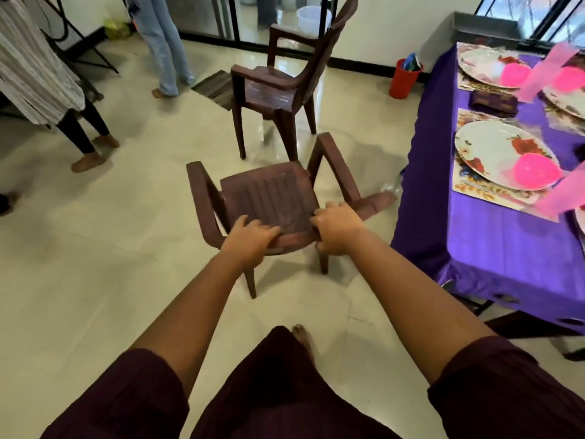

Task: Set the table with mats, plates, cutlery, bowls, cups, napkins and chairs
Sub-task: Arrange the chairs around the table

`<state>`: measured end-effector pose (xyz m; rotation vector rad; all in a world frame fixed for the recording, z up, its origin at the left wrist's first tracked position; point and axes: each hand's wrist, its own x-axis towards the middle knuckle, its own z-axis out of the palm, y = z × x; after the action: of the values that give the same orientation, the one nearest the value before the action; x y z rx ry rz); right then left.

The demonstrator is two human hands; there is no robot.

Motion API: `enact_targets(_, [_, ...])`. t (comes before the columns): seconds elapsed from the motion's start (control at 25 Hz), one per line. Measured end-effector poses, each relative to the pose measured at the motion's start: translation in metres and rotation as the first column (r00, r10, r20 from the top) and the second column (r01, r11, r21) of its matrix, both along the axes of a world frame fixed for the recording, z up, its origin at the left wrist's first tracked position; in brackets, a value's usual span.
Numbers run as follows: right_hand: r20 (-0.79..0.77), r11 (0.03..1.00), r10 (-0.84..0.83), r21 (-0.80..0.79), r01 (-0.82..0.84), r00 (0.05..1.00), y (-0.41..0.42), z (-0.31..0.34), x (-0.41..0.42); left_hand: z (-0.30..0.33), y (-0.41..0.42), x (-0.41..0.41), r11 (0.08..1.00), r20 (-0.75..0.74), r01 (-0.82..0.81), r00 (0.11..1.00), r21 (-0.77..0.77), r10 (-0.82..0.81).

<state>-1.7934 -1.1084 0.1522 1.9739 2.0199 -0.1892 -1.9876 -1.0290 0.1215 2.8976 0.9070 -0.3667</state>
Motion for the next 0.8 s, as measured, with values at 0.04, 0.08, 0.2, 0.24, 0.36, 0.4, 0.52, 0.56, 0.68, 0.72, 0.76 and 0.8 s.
enact_targets(0.04, [-0.132, 0.999, -0.042, -0.015, 0.040, 0.990, -0.009, -0.003, -0.005, -0.004, -0.004, -0.022, 0.994, 0.066, -0.032, 0.997, 0.104, 0.025])
enact_targets(0.08, [-0.215, 0.995, -0.099, -0.052, 0.090, 0.971, -0.015, -0.006, -0.011, -0.009, -0.005, -0.040, 0.984, 0.131, -0.061, 0.991, 0.168, 0.039])
enact_targets(0.2, [-0.154, 0.983, -0.164, -0.106, 0.148, 0.974, -0.019, -0.015, -0.033, -0.012, 0.003, -0.065, 0.975, 0.189, -0.021, 0.982, 0.220, -0.022])
enact_targets(0.24, [-0.119, 0.983, -0.166, -0.100, 0.154, 0.979, -0.019, -0.018, -0.041, -0.012, 0.006, -0.067, 0.974, 0.194, 0.012, 0.979, 0.226, -0.057])
enact_targets(0.36, [-0.119, 0.967, -0.237, -0.124, 0.222, 0.964, -0.005, -0.012, -0.052, -0.008, 0.025, -0.067, 0.956, 0.194, 0.097, 0.969, 0.277, -0.154])
enact_targets(0.4, [-0.125, 0.962, -0.255, -0.130, 0.239, 0.959, 0.003, -0.010, -0.054, -0.008, 0.038, -0.068, 0.950, 0.194, 0.117, 0.965, 0.291, -0.179])
enact_targets(0.52, [-0.104, 0.968, -0.246, -0.081, 0.238, 0.964, 0.033, -0.007, -0.067, -0.005, 0.083, -0.078, 0.940, 0.202, 0.175, 0.950, 0.292, -0.239])
enact_targets(0.56, [-0.103, 0.970, -0.238, -0.066, 0.233, 0.966, 0.046, -0.008, -0.077, -0.005, 0.104, -0.086, 0.940, 0.208, 0.207, 0.941, 0.273, -0.268])
enact_targets(0.68, [-0.103, 0.971, -0.238, 0.011, 0.240, 0.966, 0.090, -0.017, -0.110, -0.002, 0.167, -0.114, 0.922, 0.198, 0.290, 0.918, 0.256, -0.343])
enact_targets(0.72, [-0.109, 0.966, -0.247, 0.044, 0.253, 0.963, 0.105, -0.019, -0.118, -0.002, 0.187, -0.119, 0.916, 0.202, 0.307, 0.910, 0.259, -0.362])
enact_targets(0.76, [-0.115, 0.959, -0.265, 0.068, 0.274, 0.957, 0.119, -0.020, -0.124, -0.002, 0.206, -0.122, 0.912, 0.210, 0.321, 0.902, 0.255, -0.376])
enact_targets(0.8, [-0.119, 0.951, -0.291, 0.072, 0.301, 0.949, 0.129, -0.020, -0.129, -0.003, 0.221, -0.122, 0.905, 0.220, 0.337, 0.892, 0.258, -0.395])
